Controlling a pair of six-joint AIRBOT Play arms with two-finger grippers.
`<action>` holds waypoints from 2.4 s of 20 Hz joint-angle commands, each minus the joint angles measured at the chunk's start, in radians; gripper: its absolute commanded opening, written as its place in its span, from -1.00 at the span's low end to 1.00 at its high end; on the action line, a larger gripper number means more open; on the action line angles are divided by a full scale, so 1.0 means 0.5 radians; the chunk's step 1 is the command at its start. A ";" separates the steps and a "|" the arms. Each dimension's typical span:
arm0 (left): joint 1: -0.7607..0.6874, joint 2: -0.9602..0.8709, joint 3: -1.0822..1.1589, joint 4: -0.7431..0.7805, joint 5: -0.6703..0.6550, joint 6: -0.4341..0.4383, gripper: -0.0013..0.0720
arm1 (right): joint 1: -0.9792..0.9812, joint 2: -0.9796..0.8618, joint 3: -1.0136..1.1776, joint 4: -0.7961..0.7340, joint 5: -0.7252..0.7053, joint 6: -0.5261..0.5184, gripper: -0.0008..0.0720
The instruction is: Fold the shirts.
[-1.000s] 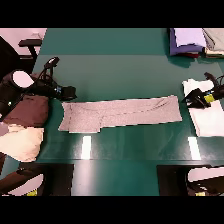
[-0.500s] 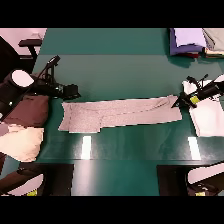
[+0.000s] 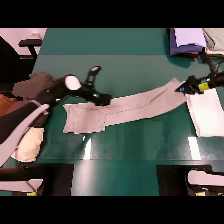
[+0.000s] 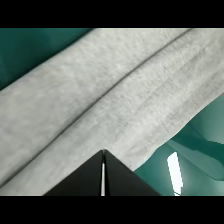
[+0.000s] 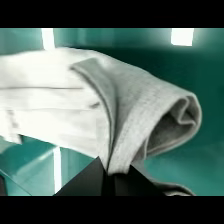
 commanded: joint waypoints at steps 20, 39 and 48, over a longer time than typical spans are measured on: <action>0.276 -0.112 0.784 0.392 -0.415 -0.089 -0.91 | 1.269 0.195 0.481 0.494 -0.421 0.199 -0.94; 0.973 0.774 0.782 0.697 -0.642 -0.069 -0.91 | 1.286 0.135 -0.297 -0.243 -0.770 0.258 0.17; 0.973 0.770 0.758 0.627 -0.623 -0.037 -0.91 | 0.962 -0.417 -0.333 0.237 -0.645 0.169 0.70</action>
